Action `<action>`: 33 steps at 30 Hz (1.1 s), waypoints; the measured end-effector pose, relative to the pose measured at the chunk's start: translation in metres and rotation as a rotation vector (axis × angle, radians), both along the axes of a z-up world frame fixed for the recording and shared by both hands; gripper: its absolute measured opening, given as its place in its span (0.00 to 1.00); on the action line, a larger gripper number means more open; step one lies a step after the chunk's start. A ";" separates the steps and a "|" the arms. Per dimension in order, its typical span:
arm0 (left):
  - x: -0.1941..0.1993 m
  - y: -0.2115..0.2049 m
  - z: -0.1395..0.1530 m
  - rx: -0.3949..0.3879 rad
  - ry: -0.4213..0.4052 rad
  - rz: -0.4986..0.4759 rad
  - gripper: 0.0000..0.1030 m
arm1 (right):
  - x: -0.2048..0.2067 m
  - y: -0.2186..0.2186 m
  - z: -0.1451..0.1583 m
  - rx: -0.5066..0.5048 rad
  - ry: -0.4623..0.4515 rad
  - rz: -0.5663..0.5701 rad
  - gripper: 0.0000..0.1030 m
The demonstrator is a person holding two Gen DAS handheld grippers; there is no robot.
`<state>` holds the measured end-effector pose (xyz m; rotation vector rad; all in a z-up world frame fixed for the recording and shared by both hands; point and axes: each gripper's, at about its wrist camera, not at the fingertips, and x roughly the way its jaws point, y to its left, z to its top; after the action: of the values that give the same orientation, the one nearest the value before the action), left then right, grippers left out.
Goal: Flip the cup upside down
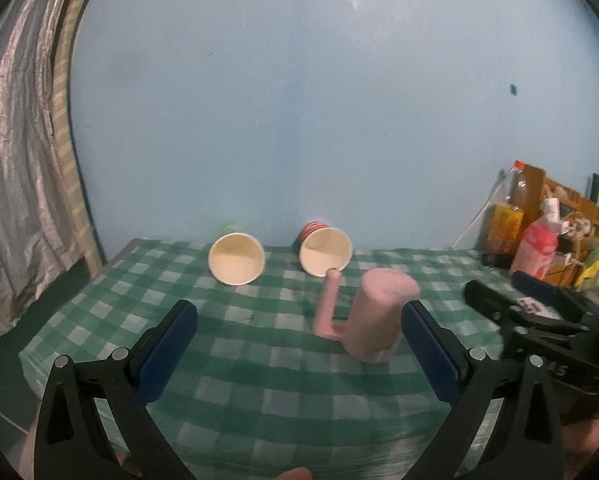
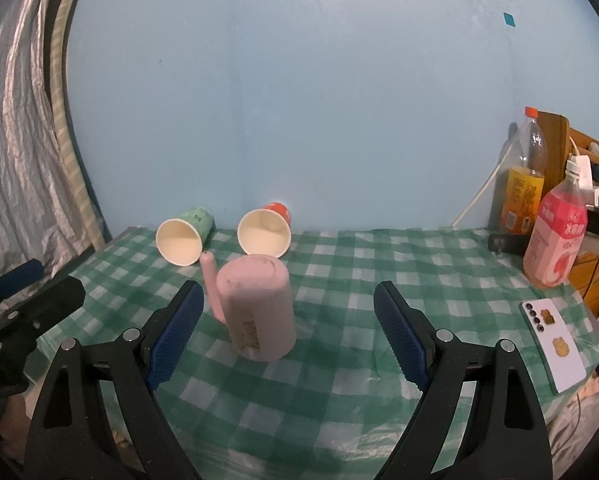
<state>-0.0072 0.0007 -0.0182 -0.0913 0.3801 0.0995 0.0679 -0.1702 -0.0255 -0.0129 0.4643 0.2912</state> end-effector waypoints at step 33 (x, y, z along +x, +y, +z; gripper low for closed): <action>0.001 0.000 -0.001 -0.020 0.021 -0.032 1.00 | 0.000 0.005 -0.004 -0.011 0.016 0.023 0.84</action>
<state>-0.0057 0.0005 -0.0195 -0.1038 0.4033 0.0652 0.0682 -0.1648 -0.0294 -0.0265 0.4814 0.3118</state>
